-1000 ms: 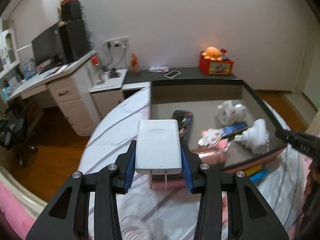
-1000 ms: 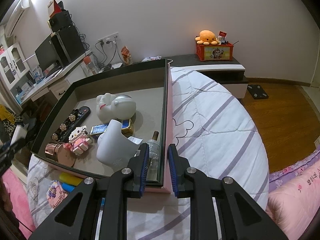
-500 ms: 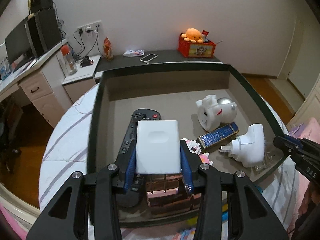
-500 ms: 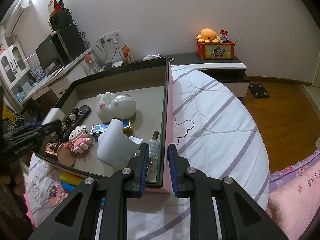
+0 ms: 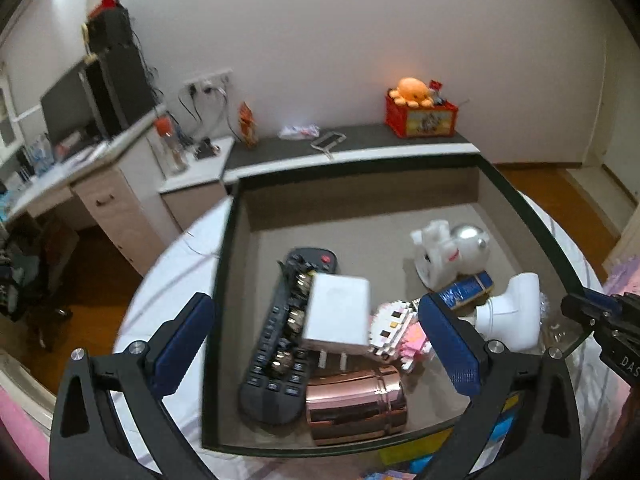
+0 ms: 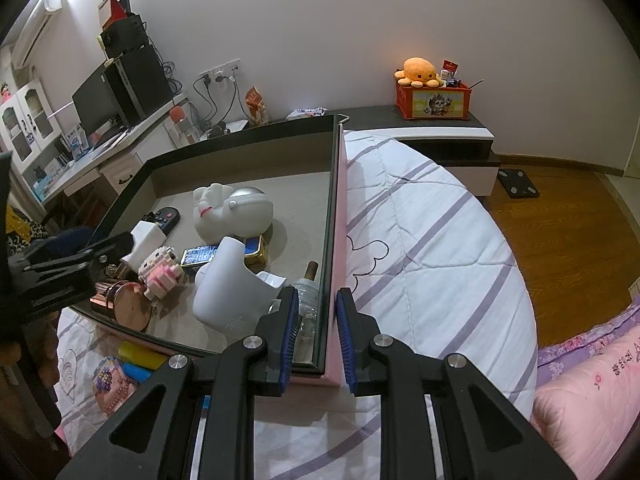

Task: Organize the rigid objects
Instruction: 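Withdraw the left gripper and move it to the pink pixel-block donut toy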

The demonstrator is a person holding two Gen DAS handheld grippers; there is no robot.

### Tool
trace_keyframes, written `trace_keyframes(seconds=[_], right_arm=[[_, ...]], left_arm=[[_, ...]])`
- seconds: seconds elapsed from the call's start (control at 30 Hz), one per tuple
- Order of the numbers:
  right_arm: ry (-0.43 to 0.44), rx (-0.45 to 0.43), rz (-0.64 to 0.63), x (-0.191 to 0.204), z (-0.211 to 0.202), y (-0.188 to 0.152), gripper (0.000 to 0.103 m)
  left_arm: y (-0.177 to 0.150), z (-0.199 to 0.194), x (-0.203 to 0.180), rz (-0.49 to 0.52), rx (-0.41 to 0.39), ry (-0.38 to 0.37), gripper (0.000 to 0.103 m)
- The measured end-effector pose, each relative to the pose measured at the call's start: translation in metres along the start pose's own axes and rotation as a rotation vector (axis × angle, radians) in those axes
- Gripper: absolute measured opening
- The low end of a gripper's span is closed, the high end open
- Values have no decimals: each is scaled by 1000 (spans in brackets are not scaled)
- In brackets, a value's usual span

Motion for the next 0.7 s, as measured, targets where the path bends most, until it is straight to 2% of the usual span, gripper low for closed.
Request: trace_keyframes(seconds=[0.17, 0.33, 0.7], right_arm=[[-6, 4, -2, 0, 2, 1, 20], [-14, 4, -4, 1, 4, 1, 20], [-31, -4, -12, 3, 4, 1, 20]], left_arm=[[-2, -11, 12, -28, -7, -2, 103], [-6, -31, 14, -43, -48, -8, 103], [-24, -54, -2, 4, -50, -22, 103]])
Point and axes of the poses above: each gripper's, at about its wrist camera, not at the fingertips, and z roughly the way its jaws point, x to its left, y to its top, the point moved 5 cm from there along z, roughly the way its jaws point, and after that the axes turned 14 degrees about z, right-handed, at the moved point
